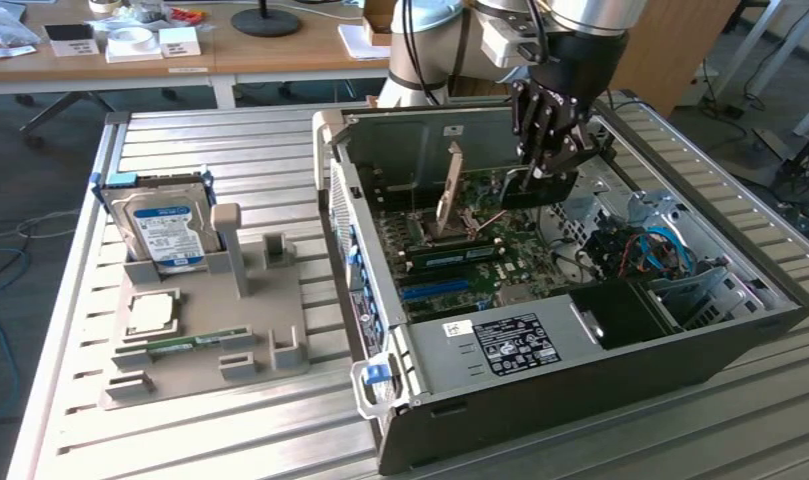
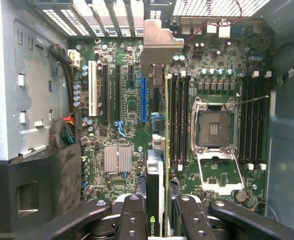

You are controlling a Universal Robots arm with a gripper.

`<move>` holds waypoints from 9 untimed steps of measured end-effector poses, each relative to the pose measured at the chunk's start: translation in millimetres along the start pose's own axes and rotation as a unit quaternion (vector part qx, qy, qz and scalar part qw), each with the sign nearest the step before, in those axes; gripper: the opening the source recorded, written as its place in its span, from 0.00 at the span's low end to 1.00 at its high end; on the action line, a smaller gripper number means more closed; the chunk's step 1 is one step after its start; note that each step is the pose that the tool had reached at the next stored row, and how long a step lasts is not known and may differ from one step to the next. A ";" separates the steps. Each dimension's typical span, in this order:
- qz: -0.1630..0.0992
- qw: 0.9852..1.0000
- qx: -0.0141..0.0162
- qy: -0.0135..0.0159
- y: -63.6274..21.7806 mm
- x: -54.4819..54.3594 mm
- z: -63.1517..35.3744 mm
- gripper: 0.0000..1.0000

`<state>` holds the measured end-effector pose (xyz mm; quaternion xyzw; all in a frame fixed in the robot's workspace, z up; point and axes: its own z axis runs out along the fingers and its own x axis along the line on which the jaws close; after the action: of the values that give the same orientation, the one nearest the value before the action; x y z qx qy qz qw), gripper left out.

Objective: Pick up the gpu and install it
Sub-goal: 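Insert the gpu into the slot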

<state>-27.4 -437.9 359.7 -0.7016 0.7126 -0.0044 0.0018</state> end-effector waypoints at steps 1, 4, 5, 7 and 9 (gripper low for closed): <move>0.000 1.000 0.000 0.000 0.0 0.0 0.1 0.27; 0.000 1.000 0.000 0.000 0.0 0.0 1.7 0.27; 0.000 1.000 0.000 0.000 0.0 0.0 1.7 0.27; 0.000 1.000 0.000 0.000 0.0 0.0 1.7 0.27; 0.000 1.000 0.000 0.000 0.0 0.0 2.0 0.27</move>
<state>-27.4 -437.9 357.7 -0.7016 0.7126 -0.0044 0.0019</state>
